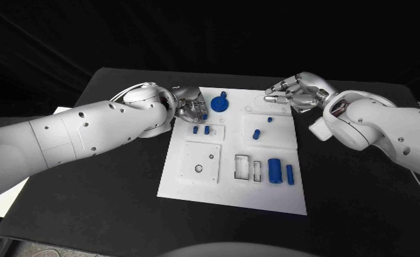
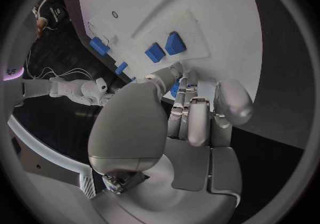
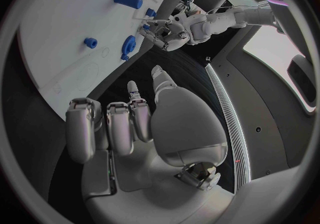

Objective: Assemble the parts on the task board

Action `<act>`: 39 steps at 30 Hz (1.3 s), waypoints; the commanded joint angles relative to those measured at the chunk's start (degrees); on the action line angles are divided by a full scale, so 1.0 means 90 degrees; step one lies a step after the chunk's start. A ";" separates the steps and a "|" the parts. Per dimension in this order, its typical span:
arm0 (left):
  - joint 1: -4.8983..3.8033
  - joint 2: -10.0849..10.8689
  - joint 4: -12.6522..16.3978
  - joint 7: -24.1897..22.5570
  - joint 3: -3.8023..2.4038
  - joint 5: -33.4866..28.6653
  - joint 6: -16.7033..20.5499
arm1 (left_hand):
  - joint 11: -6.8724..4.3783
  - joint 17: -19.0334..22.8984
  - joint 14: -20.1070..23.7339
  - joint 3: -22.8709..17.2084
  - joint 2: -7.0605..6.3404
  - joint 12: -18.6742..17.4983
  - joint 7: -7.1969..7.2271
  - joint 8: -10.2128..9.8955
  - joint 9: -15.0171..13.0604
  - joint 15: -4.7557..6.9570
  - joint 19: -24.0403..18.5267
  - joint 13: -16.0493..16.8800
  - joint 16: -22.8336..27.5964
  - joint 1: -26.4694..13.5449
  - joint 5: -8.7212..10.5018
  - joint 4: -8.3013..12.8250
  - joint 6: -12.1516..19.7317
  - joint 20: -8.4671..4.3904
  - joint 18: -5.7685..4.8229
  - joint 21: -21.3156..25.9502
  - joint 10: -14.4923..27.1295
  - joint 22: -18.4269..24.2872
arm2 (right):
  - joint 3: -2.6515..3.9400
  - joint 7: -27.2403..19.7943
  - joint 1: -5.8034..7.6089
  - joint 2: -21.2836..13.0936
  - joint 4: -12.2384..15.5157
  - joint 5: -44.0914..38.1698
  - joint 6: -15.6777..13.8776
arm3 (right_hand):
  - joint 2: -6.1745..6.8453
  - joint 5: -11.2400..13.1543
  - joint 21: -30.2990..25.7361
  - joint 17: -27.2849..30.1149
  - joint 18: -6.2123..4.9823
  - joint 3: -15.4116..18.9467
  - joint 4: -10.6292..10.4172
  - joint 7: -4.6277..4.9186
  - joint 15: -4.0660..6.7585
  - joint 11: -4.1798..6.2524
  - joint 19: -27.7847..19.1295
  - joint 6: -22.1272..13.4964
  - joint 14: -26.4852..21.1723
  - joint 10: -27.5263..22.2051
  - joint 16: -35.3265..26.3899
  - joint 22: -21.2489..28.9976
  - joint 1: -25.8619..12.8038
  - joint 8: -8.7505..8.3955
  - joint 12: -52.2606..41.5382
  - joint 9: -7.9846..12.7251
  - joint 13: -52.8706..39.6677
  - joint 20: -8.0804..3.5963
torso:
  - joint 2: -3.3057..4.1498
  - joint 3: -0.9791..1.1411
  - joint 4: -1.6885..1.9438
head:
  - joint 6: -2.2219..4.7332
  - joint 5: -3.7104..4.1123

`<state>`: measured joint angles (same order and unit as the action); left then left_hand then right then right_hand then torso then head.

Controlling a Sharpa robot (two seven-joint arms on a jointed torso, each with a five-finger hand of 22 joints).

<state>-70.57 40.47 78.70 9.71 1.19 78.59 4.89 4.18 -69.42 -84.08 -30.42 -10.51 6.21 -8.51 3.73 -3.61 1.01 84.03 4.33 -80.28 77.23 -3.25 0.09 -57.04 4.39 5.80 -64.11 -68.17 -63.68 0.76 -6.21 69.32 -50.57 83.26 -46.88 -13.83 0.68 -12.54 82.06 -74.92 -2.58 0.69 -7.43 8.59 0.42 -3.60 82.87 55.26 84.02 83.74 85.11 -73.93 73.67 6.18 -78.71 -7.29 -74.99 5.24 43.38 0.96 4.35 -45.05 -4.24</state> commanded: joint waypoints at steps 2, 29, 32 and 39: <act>0.0010 0.0018 -0.0019 0.0075 0.0007 0.0052 -0.0111 | 0.0033 0.0016 -0.0232 0.0002 -0.0045 -0.0041 -0.0023 -0.0038 0.0006 -0.0040 0.0028 0.0010 -0.0018 -0.0023 0.0038 0.0044 0.0132 0.0040 -0.0003 0.0047 -0.0006 0.0005 | 0.0002 -0.0042 -0.0003 -0.0002 -0.0003 -0.0024 0.0039 | -0.0084 0.0003 -0.0048 -0.0724 -0.0090 0.0048 0.0000 -0.0020 0.0052 0.0012 -0.0045 -0.0031 0.0450 -0.0044 -0.0047 0.0021 -0.0002 0.0044 0.0036 -0.0008 -0.0913 -0.0018 | 0.0000 -0.0001 0.0000 | 0.0002 -0.0003; 0.0022 0.1328 0.0785 -0.3124 0.0007 -0.8199 0.1137 | -0.0011 0.3046 0.1085 0.0111 0.0164 0.0608 0.0000 0.0266 -0.0042 -0.0070 -0.1321 0.0313 0.1819 -0.0280 0.0028 0.0016 -0.0409 0.0114 0.0525 0.3062 -0.0160 0.2561 | 0.0016 0.1141 -0.0070 -0.0231 0.0496 -0.4686 0.0099 | 0.0473 0.0215 -0.0406 0.0082 -0.0202 -0.1600 0.0660 -0.0046 0.0004 -0.0072 -0.0193 0.0677 0.0327 -0.1991 -0.0685 0.0602 0.0845 -0.0143 0.8141 -0.0025 0.6168 0.0025 | -0.0007 -0.0008 -0.0004 | 0.0223 0.0543; 0.0045 0.1480 0.0992 -0.3333 0.0015 -0.8704 0.1089 | -0.0020 0.3076 0.1096 0.0271 0.0205 0.0768 0.0013 0.0262 -0.0038 -0.0055 -0.1308 0.0398 0.1819 -0.0314 0.0022 0.0005 -0.0392 0.0104 0.0521 0.3111 -0.0147 0.2595 | 0.0023 0.1372 -0.0066 -0.0280 0.0640 -0.5076 0.0196 | 0.0538 0.0252 -0.0433 0.0092 -0.0209 -0.1654 0.0649 -0.0051 0.0001 -0.0084 -0.0202 0.0683 0.0327 -0.2000 -0.0690 0.0648 0.0778 -0.0183 0.8205 -0.0014 0.6277 0.0031 | -0.0009 -0.0019 0.0004 | 0.0235 0.0603; 0.0076 0.1694 0.1266 -0.3566 0.0026 -0.9168 0.1078 | -0.0040 0.3122 0.1109 0.0472 0.0287 0.1056 0.0023 0.0259 -0.0034 -0.0039 -0.1270 0.0557 0.1808 -0.0296 0.0018 0.0030 -0.0374 0.0087 0.0518 0.3188 -0.0062 0.2646 | 0.0034 0.1673 -0.0053 -0.0347 0.0939 -0.5590 0.0465 | 0.0630 0.0289 -0.0468 0.0125 -0.0217 -0.1736 0.0639 -0.0036 -0.0020 -0.0115 -0.0211 0.0670 0.0321 -0.2057 -0.0709 0.0701 0.0708 -0.0246 0.8301 0.0006 0.6449 0.0050 | 0.0005 -0.0003 -0.0002 | 0.0253 0.0636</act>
<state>-69.91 55.58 89.68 -18.13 1.44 3.62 14.64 3.76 -41.37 -74.33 -26.38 -8.54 15.53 -8.67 5.93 -4.00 0.50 72.45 9.31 -64.17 74.53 -3.25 0.32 -60.59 5.51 9.40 -35.72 -69.00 -39.90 1.02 5.43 68.83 -53.66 91.20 -90.94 -12.32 5.73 -10.31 78.02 -73.87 -3.51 -14.57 -1.65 8.13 0.41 -4.53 81.23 61.08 84.02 65.40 78.89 -67.67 80.08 4.16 -4.28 -7.31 -17.04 5.66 43.33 0.83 4.37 -42.81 1.49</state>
